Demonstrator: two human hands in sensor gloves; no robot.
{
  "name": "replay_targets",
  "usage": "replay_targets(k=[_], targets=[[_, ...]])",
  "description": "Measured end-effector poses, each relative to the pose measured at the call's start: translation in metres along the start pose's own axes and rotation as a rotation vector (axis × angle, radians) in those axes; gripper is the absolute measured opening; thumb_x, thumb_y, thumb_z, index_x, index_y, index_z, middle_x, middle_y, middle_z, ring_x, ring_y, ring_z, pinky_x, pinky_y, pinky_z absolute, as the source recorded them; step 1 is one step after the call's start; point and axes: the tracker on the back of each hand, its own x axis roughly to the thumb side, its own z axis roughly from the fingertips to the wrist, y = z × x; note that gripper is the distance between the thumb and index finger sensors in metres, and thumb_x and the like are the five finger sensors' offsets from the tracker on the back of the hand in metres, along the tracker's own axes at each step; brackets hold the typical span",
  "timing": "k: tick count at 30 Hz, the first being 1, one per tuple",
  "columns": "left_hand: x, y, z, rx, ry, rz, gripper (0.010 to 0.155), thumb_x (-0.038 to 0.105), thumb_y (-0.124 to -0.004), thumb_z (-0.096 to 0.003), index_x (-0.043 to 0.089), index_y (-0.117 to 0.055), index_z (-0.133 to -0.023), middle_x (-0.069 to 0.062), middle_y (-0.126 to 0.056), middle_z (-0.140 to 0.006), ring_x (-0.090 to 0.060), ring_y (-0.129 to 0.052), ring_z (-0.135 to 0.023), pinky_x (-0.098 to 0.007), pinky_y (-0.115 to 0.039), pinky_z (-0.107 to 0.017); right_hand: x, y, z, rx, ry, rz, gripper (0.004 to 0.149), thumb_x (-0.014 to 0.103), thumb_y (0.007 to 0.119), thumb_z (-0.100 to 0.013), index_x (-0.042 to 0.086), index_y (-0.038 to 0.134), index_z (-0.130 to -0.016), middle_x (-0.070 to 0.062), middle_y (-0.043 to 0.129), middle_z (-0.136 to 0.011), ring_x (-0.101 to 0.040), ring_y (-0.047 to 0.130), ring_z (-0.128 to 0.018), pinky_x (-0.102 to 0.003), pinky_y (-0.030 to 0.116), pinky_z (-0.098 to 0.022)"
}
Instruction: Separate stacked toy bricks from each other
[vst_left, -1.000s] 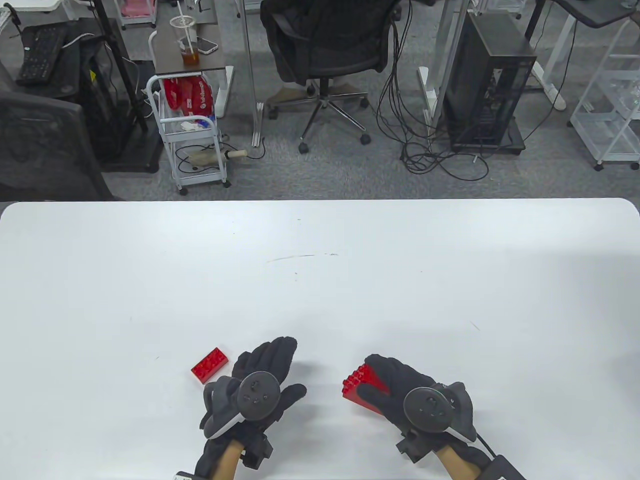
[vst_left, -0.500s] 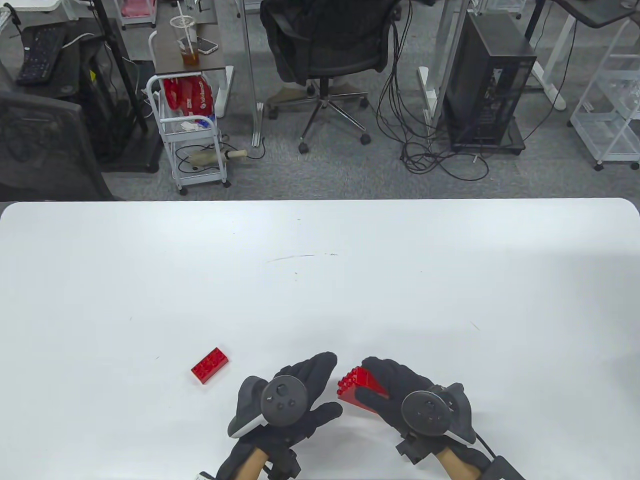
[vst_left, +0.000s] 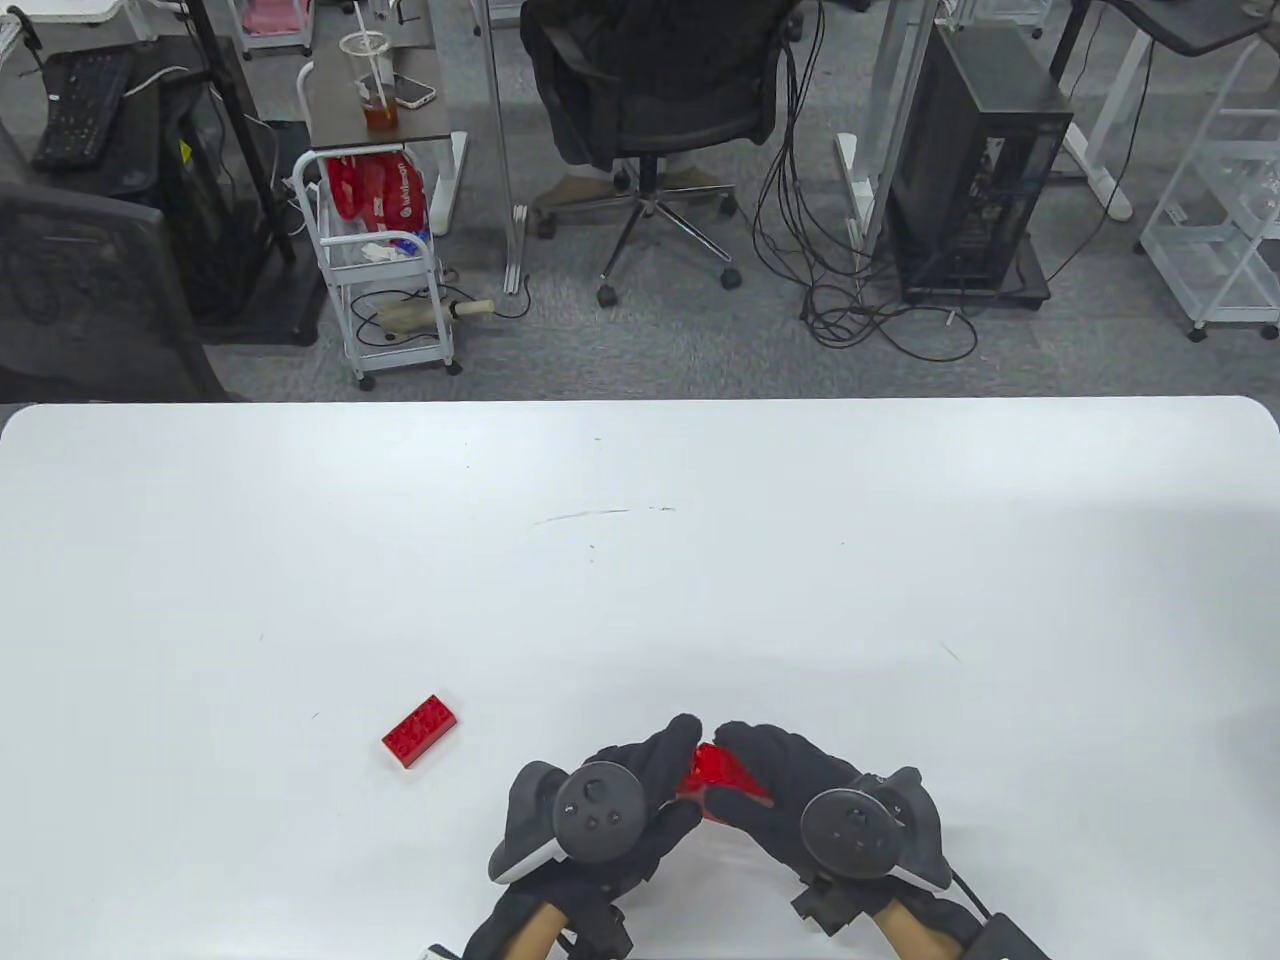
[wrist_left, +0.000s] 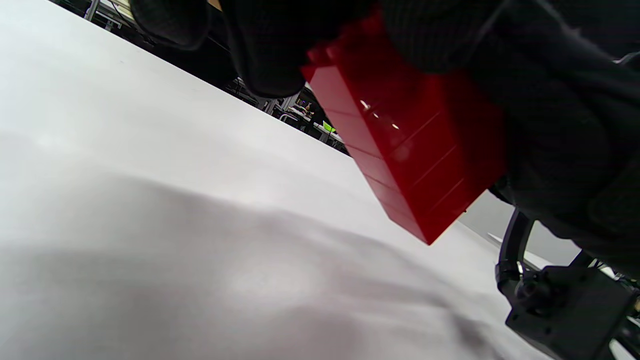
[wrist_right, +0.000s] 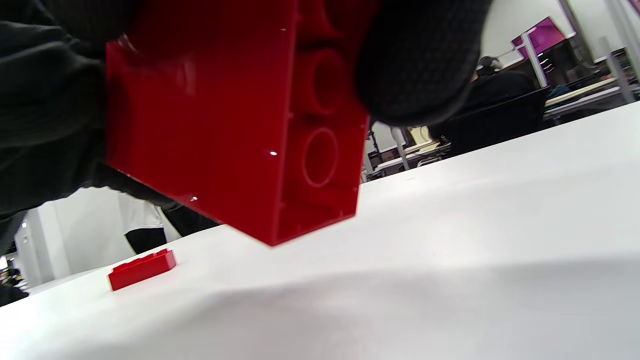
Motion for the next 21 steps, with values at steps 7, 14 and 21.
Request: replay_targets(k=[7, 14, 21], targets=[[0.0, 0.001, 0.005, 0.068, -0.004, -0.011, 0.074, 0.044, -0.074, -0.0465, 0.023, -0.047, -0.112, 0.001, -0.076, -0.109, -0.026, -0.089, -0.093, -0.055, -0.066, -0.075, 0.002, 0.001, 0.001, 0.017, -0.014, -0.014, 0.066, 0.064, 0.06, -0.049, 0.026, 0.059, -0.103, 0.0, 0.082, -0.094, -0.024, 0.1, -0.073, -0.041, 0.091, -0.046], [0.017, -0.002, 0.01, 0.19, 0.025, -0.172, 0.073, 0.046, -0.078, -0.0423, 0.024, -0.058, -0.109, 0.003, -0.084, -0.103, -0.022, -0.096, -0.086, -0.053, -0.072, -0.072, 0.001, -0.001, 0.0, 0.01, -0.011, -0.011, 0.067, 0.066, 0.059, -0.048, 0.026, 0.06, -0.102, 0.0, 0.082, -0.093, -0.024, 0.099, -0.074, -0.042, 0.09, -0.047], [0.029, -0.003, 0.014, 0.223, 0.03, -0.221, 0.074, 0.048, -0.081, -0.0393, 0.021, -0.065, -0.106, 0.001, -0.091, -0.097, -0.021, -0.103, -0.079, -0.051, -0.075, -0.07, 0.005, -0.004, 0.001, -0.009, -0.016, 0.02, 0.068, 0.07, 0.057, -0.047, 0.026, 0.065, -0.098, 0.0, 0.086, -0.086, -0.023, 0.101, -0.065, -0.042, 0.09, -0.039]])
